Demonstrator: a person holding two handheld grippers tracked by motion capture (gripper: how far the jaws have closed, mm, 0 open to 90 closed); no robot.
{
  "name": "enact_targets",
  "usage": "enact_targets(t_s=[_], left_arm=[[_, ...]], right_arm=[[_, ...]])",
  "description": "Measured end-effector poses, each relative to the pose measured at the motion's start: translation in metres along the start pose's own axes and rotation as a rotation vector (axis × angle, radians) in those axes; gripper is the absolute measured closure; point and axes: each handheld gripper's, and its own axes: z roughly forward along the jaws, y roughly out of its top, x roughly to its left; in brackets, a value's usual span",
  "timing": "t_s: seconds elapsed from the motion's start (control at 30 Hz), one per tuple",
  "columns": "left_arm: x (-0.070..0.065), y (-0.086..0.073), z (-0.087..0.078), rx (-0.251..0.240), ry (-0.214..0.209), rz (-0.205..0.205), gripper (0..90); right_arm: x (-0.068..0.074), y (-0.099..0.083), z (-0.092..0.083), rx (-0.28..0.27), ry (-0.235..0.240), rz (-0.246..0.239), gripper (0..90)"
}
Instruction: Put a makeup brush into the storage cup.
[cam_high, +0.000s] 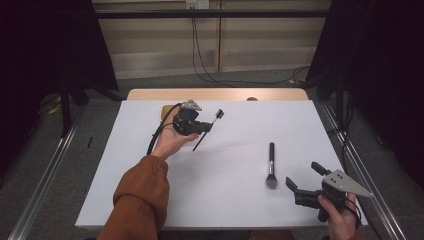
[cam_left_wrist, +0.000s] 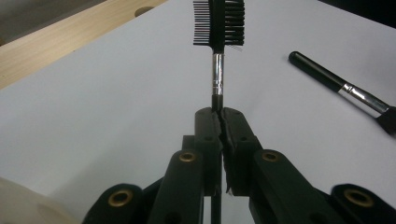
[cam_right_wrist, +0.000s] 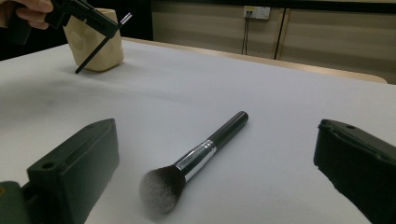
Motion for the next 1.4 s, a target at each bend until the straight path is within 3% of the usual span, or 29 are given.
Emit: enact_targets(t_s=[0.53, 1.0, 1.17, 1.4], left_arm=[[0.000, -0.002, -0.020, -0.215, 0.040, -0.047, 85.8], [0.001, -0.003, -0.034, -0.332, 0.067, -0.069, 85.9], [0.002, -0.001, -0.038, -0.368, 0.071, -0.094, 85.8], [0.003, 0.003, -0.046, -0.385, 0.081, -0.088, 85.8]], right_arm=[[0.000, 0.000, 0.000, -0.002, 0.000, -0.001, 0.0], [-0.001, 0.000, 0.001, -0.004, 0.002, 0.004, 0.0], [-0.001, 0.000, 0.001, -0.002, 0.001, 0.001, 0.0], [-0.001, 0.000, 0.001, -0.003, 0.000, 0.009, 0.0]])
